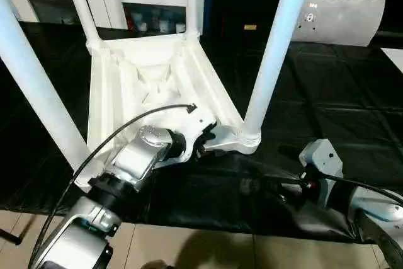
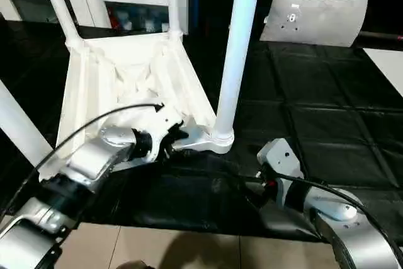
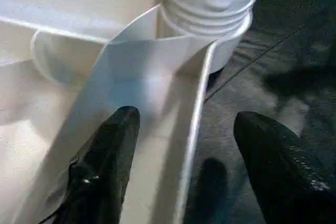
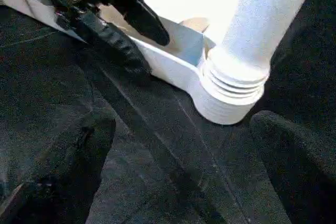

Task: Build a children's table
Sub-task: Rotate table base

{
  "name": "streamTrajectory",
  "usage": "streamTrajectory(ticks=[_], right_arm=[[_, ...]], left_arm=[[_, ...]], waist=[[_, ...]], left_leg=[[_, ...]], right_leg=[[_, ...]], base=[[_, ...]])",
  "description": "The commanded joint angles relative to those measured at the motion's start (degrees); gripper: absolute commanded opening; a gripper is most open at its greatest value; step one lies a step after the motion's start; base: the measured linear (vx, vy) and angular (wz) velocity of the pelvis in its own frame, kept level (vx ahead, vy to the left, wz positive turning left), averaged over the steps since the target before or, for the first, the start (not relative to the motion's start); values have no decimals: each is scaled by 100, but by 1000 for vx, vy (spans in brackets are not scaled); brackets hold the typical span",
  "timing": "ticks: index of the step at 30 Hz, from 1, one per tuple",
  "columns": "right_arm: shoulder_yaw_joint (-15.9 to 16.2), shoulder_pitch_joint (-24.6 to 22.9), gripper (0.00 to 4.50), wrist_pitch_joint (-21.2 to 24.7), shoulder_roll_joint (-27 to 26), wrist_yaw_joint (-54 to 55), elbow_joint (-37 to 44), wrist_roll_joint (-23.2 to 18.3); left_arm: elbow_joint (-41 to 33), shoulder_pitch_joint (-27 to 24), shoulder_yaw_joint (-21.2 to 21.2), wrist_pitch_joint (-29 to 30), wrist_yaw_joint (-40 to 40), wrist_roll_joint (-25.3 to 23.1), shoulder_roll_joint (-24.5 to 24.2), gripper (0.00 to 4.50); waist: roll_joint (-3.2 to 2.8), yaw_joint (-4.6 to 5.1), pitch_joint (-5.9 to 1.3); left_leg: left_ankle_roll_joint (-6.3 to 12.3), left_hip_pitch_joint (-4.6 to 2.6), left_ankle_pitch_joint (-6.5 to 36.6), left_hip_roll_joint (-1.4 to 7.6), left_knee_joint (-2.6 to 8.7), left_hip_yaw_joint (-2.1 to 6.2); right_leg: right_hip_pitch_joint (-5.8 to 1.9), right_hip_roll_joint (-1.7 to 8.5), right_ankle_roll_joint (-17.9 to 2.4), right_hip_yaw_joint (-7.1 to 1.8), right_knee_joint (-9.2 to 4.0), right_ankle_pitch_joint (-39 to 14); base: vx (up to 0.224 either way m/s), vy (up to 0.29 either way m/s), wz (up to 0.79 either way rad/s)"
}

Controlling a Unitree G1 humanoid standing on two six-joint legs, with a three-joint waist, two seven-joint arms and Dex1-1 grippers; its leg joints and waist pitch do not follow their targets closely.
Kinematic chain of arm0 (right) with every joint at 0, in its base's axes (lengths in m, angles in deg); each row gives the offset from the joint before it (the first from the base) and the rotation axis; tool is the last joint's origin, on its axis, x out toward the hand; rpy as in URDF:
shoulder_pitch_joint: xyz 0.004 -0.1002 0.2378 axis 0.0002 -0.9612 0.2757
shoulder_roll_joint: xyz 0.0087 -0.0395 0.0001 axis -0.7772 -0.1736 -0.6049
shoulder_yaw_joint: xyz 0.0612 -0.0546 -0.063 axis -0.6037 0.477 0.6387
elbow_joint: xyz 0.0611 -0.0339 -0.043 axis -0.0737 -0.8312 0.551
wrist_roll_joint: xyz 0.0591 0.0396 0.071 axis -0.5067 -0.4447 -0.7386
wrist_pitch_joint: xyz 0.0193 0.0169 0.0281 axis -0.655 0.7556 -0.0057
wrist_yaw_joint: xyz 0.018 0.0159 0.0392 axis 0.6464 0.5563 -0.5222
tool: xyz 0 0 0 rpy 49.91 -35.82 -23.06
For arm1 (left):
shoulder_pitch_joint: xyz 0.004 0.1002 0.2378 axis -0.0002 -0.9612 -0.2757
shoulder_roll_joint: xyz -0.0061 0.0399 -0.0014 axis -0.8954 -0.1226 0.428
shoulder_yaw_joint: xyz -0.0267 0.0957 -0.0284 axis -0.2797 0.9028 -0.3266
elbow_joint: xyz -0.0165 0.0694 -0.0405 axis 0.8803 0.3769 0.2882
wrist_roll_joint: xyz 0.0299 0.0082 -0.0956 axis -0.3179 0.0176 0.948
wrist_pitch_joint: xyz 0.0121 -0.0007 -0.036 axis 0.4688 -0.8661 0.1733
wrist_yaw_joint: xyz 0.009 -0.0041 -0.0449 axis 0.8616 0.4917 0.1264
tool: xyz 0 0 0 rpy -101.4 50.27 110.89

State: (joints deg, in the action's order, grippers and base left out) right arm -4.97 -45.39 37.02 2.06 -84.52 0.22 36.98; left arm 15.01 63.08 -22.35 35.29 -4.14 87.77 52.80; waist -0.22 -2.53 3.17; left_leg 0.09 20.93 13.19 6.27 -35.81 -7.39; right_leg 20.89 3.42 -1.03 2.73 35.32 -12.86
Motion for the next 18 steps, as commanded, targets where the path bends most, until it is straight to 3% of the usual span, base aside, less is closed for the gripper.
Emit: streamTrajectory(ticks=[1, 4, 7, 13, 18], right_arm=[[-26, -39, 450, -2, 57, -29, 137, -10], [-28, -44, 450, 2, 57, -32, 146, -13], [-30, -46, 450, 3, 51, -31, 148, -13], [-31, -82, 450, 18, 31, -29, 189, -2], [-32, -84, 450, 18, 30, -23, 187, 6]], left_arm=[[249, 168, 80, -223, 69, -156, 27, 288], [418, 220, 82, -340, 127, -210, 43, 261], [515, 253, 42, -391, 155, -202, 72, 234], [802, 348, 14, -685, 335, -235, 161, 191], [867, 385, 84, -812, 458, -304, 185, 152]], waist=[[19, -20, -307], [-5, -26, -318], [8, -30, -319], [0, -44, -312], [-10, -65, -322]], left_leg=[[511, -36, 489, 687, 475, 238], [514, -35, 433, 692, 472, 245], [546, -22, 367, 689, 466, 238], [515, -35, 512, 705, 483, 239], [512, -35, 451, 707, 476, 241]], right_leg=[[-297, 679, -1562, -342, -384, 64], [-295, 684, -1586, -337, -362, 218], [-305, 696, -1636, -338, -353, 343], [-294, 696, -1632, -341, -374, 161], [-300, 709, -1641, -348, -358, 319]], base=[[0, 0, 0], [0, 0, 0], [0, 0, 0], [0, 0, 0], [0, 0, 0]])
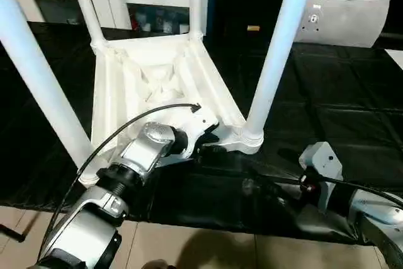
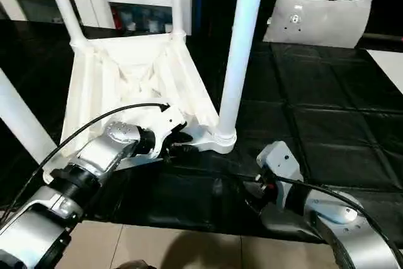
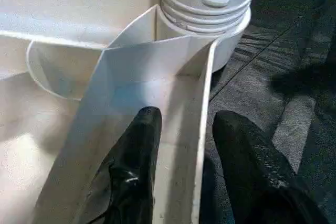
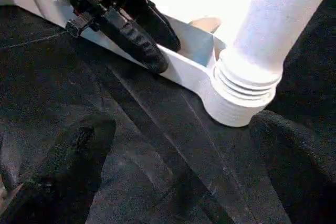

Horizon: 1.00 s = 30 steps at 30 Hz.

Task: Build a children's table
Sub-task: Rotate table base, then rotate leg to tighten

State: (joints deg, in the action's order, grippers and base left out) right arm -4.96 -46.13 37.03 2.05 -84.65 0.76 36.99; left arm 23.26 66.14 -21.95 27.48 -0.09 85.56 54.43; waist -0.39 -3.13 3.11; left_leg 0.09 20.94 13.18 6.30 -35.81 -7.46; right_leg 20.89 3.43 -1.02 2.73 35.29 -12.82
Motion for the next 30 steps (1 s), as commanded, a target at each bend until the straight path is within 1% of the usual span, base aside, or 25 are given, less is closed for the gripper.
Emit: streamTrajectory(ticks=[1, 3, 4, 5, 8, 9, 10, 11, 13, 14, 15, 16, 17, 18, 19, 20, 21, 22, 23, 25, 26, 27, 28, 29, 30], right_arm=[[-26, -7, 450, 19, 27, -10, 136, 6], [-17, -3, 450, 18, 19, -9, 132, 7], [-11, -4, 450, 14, 15, -8, 130, 10], [-8, -6, 450, 11, 12, -7, 130, 12], [8, -9, 450, 3, -2, -4, 135, 19], [12, 0, 450, -1, -7, -5, 132, 20], [14, 16, 450, -4, -13, -8, 122, 16], [16, 35, 450, -7, -22, -11, 111, 11], [15, 66, 450, -6, -41, -15, 95, -6], [12, 88, 450, -9, -55, -17, 84, -19], [4, 121, 450, -11, -77, -21, 60, -41], [1, 153, 450, -14, -96, -25, 31, -59], [0, 172, 450, -15, -108, -27, 13, -69], [4, 195, 450, -27, -120, -36, -14, -76], [19, 257, 450, -65, -150, -61, -93, -83], [35, 308, 450, -108, -171, -89, -158, -85], [46, 351, 450, -146, -192, -109, -213, -85], [55, 389, 450, -180, -211, -126, -259, -83], [65, 444, 450, -233, -245, -159, -324, -91], [93, 542, 450, -324, -299, -235, -432, -112], [105, 577, 450, -355, -318, -268, -470, -120], [148, 645, 450, -404, -337, -366, -558, -143], [210, 712, 450, -483, -352, -505, -654, -165], [251, 753, 450, -534, -360, -598, -715, -177], [332, 820, 450, -621, -368, -792, -809, -216]], left_arm=[[100, 94, 55, -71, 43, -110, 40, 150], [191, 118, 120, -128, 57, -194, 34, 133], [223, 123, 132, -141, 55, -220, 33, 117], [266, 131, 127, -169, 63, -244, 41, 109], [364, 153, 150, -216, 89, -335, 39, 101], [393, 163, 164, -238, 112, -366, 29, 86], [413, 169, 178, -255, 153, -391, 13, 71], [410, 166, 193, -259, 204, -401, -9, 71], [333, 123, 250, -258, 360, -419, -80, 61], [275, 96, 271, -259, 441, -420, -123, 41], [199, 63, 278, -266, 554, -401, -172, 30], [104, 20, 276, -294, 675, -364, -227, 19], [56, -5, 268, -321, 751, -347, -254, 19], [-36, -51, 269, -352, 854, -315, -305, 19], [-301, -193, 275, -481, 1131, -239, -460, 5], [-505, -310, 288, -595, 1311, -207, -608, 5], [-674, -409, 295, -672, 1450, -186, -740, 5], [-817, -494, 300, -739, 1564, -174, -857, 5], [-1109, -659, 229, -704, 1759, -13, -1014, 5], [-1651, -953, 77, -572, 2052, 303, -1271, 5], [-1844, -1055, 23, -518, 2142, 408, -1361, 5], [-2113, -1199, 5, -465, 2257, 480, -1531, 5], [-2315, -1327, 15, -491, 2341, 484, -1685, 5], [-2421, -1399, 30, -522, 2386, 464, -1775, 5], [-2533, -1497, 56, -625, 2449, 401, -1882, 5]], waist=[[6, -12, -316], [9, -12, -310], [-6, -18, -309], [2, -17, -307], [-4, -16, -299], [11, -16, -297], [3, -17, -290], [31, -17, -289], [11, -20, -293], [60, -11, -293], [31, -11, -294], [25, -6, -297], [22, 2, -302], [16, 2, -306], [89, -3, -319], [69, 4, -317], [93, 17, -308], [73, 2, -318], [67, 5, -311], [56, 15, -314], [49, 6, -303], [77, 2, -297], [55, -8, -301], [45, 1, -283], [63, -6, -284]], left_leg=[[530, -35, 420, 705, 477, 245], [545, -34, 439, 699, 477, 244], [534, -36, 462, 701, 478, 247], [520, -37, 491, 708, 486, 250], [495, -36, 569, 706, 494, 248], [487, -37, 588, 708, 495, 245], [472, -33, 626, 706, 503, 247], [462, -31, 652, 704, 504, 240], [448, -30, 611, 713, 513, 247], [458, -25, 611, 714, 518, 240], [465, -28, 571, 708, 514, 239], [470, -22, 545, 707, 508, 236], [484, -20, 488, 707, 505, 237], [493, -30, 462, 710, 501, 234], [569, -3, 294, 712, 504, 240], [588, -3, 243, 708, 499, 223], [613, -17, 229, 717, 501, 210], [613, -24, 211, 724, 492, 216], [627, -26, 188, 719, 501, 198], [602, -25, 207, 731, 510, 202], [603, -35, 199, 728, 513, 188], [603, -42, 244, 725, 515, 173], [582, -47, 283, 725, 514, 178], [556, -37, 367, 724, 531, 167], [543, -49, 422, 722, 525, 161]], right_leg=[[-297, 702, -1647, -343, -350, 376], [-295, 698, -1633, -344, -363, 343], [-297, 706, -1632, -344, -359, 313], [-299, 707, -1633, -344, -361, 278], [-294, 705, -1618, -347, -378, 148], [-295, 710, -1613, -348, -383, 111], [-294, 707, -1598, -348, -389, 12], [-294, 713, -1569, -354, -407, -84], [-286, 708, -1546, -350, -390, -90], [-287, 710, -1539, -350, -396, -91], [-282, 715, -1545, -348, -382, -73], [-281, 716, -1550, -348, -378, -47], [-284, 720, -1558, -348, -371, 35], [-276, 714, -1570, -345, -365, 87], [-302, 740, -1586, -335, -323, 227], [-284, 732, -1585, -334, -331, 246], [-267, 721, -1589, -330, -342, 245], [-267, 732, -1606, -329, -318, 277], [-248, 713, -1604, -328, -315, 307], [-253, 715, -1654, -322, -278, 364], [-234, 703, -1653, -324, -290, 355], [-225, 698, -1662, -325, -290, 319], [-226, 703, -1679, -319, -278, 270], [-221, 690, -1667, -322, -303, 124], [-217, 682, -1665, -318, -303, 69]], base=[[0, 0, 0], [0, 0, 0], [0, 0, 0], [0, 0, 0], [0, 0, 0], [0, 0, 0], [0, 0, 0], [0, 0, 0], [0, 0, 0], [0, 0, 0], [0, 0, 0], [0, 0, 0], [0, 0, 0], [0, 0, 0], [0, 0, 0], [0, 0, 0], [0, 0, 0], [0, 0, 0], [0, 0, 0], [0, 0, 0], [0, 0, 0], [0, 0, 0], [0, 0, 0], [0, 0, 0], [0, 0, 0]])
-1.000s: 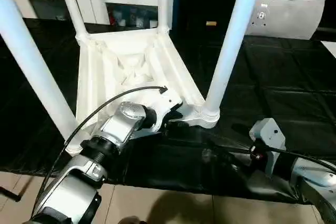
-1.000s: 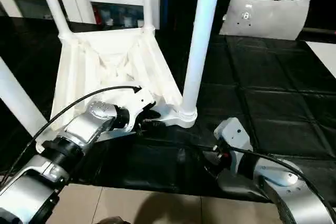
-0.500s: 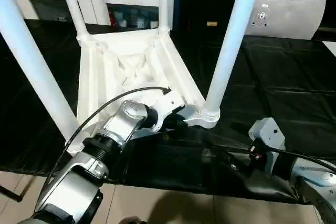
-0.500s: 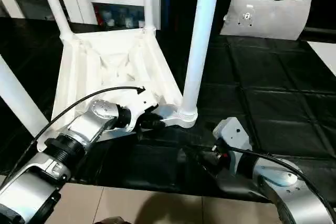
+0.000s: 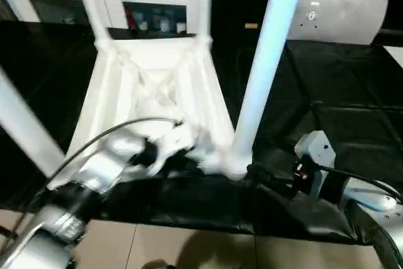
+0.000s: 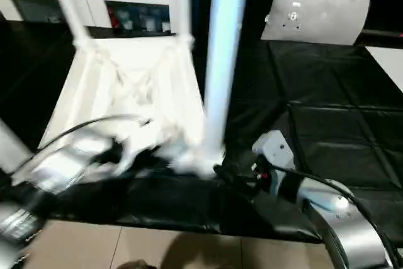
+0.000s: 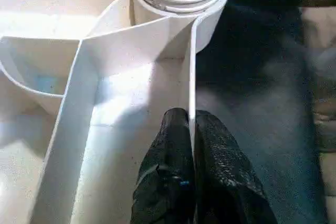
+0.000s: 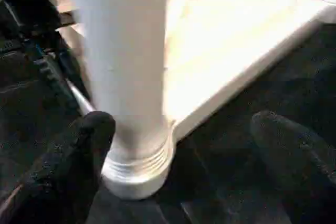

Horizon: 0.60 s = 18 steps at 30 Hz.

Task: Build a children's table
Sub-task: Rotate leg to tighten

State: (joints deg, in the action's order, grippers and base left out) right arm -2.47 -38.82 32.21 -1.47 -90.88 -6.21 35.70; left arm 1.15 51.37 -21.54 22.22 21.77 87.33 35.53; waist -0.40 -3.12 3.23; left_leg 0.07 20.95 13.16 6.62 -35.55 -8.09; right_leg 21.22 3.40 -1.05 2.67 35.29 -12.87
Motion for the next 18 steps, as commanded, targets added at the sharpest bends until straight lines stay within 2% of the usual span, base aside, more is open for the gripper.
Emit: streamTrajectory(ticks=[1, 3, 6, 8, 12, 14, 15, 18], right_arm=[[149, 156, 450, -205, -49, -374, -200, -169], [257, 301, 450, -347, -102, -748, -392, -291], [463, 585, 415, -497, -120, -1262, -769, -310], [589, 821, 412, -532, -96, -1609, -1096, -300], [691, 1036, 366, -608, -33, -1983, -1449, -264], [760, 1152, 356, -654, 12, -2220, -1663, -246], [822, 1249, 341, -698, 39, -2394, -1850, -218], [905, 1376, 323, -763, 57, -2603, -2103, -166]], left_arm=[[-402, -106, 36, -206, 301, 160, -83, 5], [-497, -217, 59, -412, 321, 60, -202, 5], [-517, -250, 45, -523, 287, 13, -234, 0], [-485, -239, 20, -688, 214, -23, -216, 0], [-503, -239, -7, -752, 244, -9, -200, 0], [-509, -241, -34, -802, 240, -13, -200, 0], [-489, -226, -47, -836, 245, -17, -206, 0], [-445, -206, -56, -872, 273, -11, -215, 0]], waist=[[38, -16, -286], [58, -10, -284], [48, -18, -299], [71, -29, -320], [98, -66, -344], [98, -77, -337], [70, -74, -340], [87, -72, -338]], left_leg=[[496, -58, 578, 685, 509, 216], [457, -58, 636, 690, 519, 210], [433, -77, 532, 688, 513, 198], [512, -69, 304, 670, 484, 180], [639, -54, 21, 658, 449, 168], [655, -52, 59, 663, 452, 167], [637, -47, 107, 658, 448, 174], [595, -57, 191, 669, 451, 163]], right_leg=[[-239, 689, -1649, -320, -323, -130], [-239, 679, -1649, -321, -322, -177], [-223, 663, -1673, -312, -293, -14], [-237, 668, -1731, -311, -259, 298], [-254, 674, -1767, -302, -228, 589], [-251, 675, -1769, -301, -241, 486], [-256, 677, -1785, -296, -238, 401], [-248, 669, -1799, -300, -251, 292]], base=[[0, 0, 0], [0, 0, 0], [0, 0, 0], [0, 0, 0], [0, 0, 0], [0, 0, 0], [0, 0, 0], [0, 0, 0]])
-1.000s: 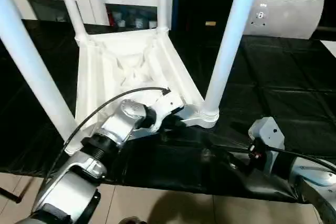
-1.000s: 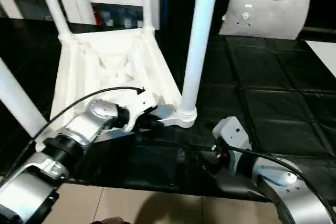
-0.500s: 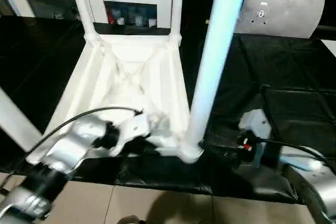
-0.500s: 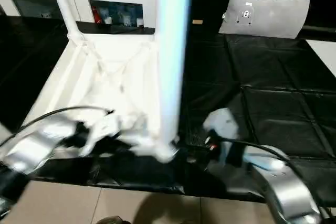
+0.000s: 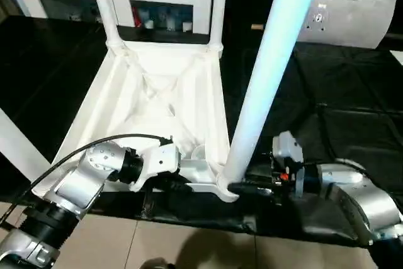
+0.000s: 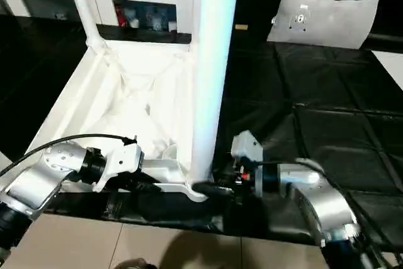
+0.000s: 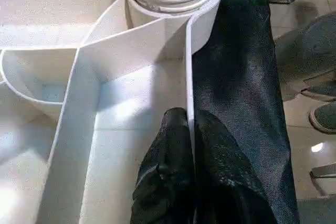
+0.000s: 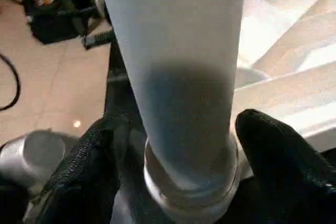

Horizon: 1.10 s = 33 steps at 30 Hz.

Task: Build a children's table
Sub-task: Rotate leg to tighten

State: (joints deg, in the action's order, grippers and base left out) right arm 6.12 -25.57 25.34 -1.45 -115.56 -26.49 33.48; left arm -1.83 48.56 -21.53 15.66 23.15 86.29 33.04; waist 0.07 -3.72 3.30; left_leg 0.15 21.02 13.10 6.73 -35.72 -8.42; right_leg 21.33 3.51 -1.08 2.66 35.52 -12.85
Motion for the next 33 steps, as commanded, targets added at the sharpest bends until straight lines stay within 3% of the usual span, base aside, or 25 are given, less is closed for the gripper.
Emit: streamTrajectory(ticks=[1, 8, 15, 27, 28, 32, 33], right_arm=[[86, 135, 312, -107, 50, -248, -239, 88], [151, 354, 254, -80, -1, -516, -537, 75], [242, 458, 211, -54, -8, -774, -705, 82], [259, 346, 199, 157, -64, -826, -536, -30], [216, 291, 199, 237, -89, -752, -454, -93], [80, 40, 199, 485, -288, -212, -130, -172], [74, -31, 199, 396, -492, 320, -129, 82]], left_arm=[[-117, 90, -56, -231, 157, 90, 27, 0], [-154, 73, -64, -109, 226, 144, -5, 0], [-151, 66, -111, -13, 273, 197, -38, 0], [-46, 130, -358, 292, 6, 320, 101, 0], [-23, 158, -406, 369, -100, 334, 170, 0], [69, 297, -519, 623, -570, 309, 489, 0], [126, 380, -551, 774, -808, 289, 673, 0]], waist=[[46, -14, -349], [47, -55, -362], [30, -108, -329], [41, -106, -270], [17, -102, -231], [41, -115, -213], [62, -83, -198]], left_leg=[[596, -64, 153, 654, 460, 192], [677, -56, 31, 650, 434, 177], [516, -72, 304, 668, 458, 158], [472, -70, 456, 668, 490, 157], [449, -67, 525, 670, 505, 154], [315, -83, 773, 681, 538, 151], [258, -72, 847, 676, 551, 149]], right_leg=[[-254, 655, -1820, -296, -264, 344], [-251, 651, -1846, -293, -241, 411], [-221, 639, -1804, -309, -269, 104], [-201, 637, -1757, -325, -299, -99], [-180, 636, -1740, -335, -321, -201], [-172, 644, -1628, -351, -373, -642], [-162, 647, -1582, -358, -390, -849]], base=[[0, 0, 0], [0, 0, 0], [0, 0, 0], [0, 0, 0], [0, 0, 0], [0, 0, 0], [0, 0, 0]])
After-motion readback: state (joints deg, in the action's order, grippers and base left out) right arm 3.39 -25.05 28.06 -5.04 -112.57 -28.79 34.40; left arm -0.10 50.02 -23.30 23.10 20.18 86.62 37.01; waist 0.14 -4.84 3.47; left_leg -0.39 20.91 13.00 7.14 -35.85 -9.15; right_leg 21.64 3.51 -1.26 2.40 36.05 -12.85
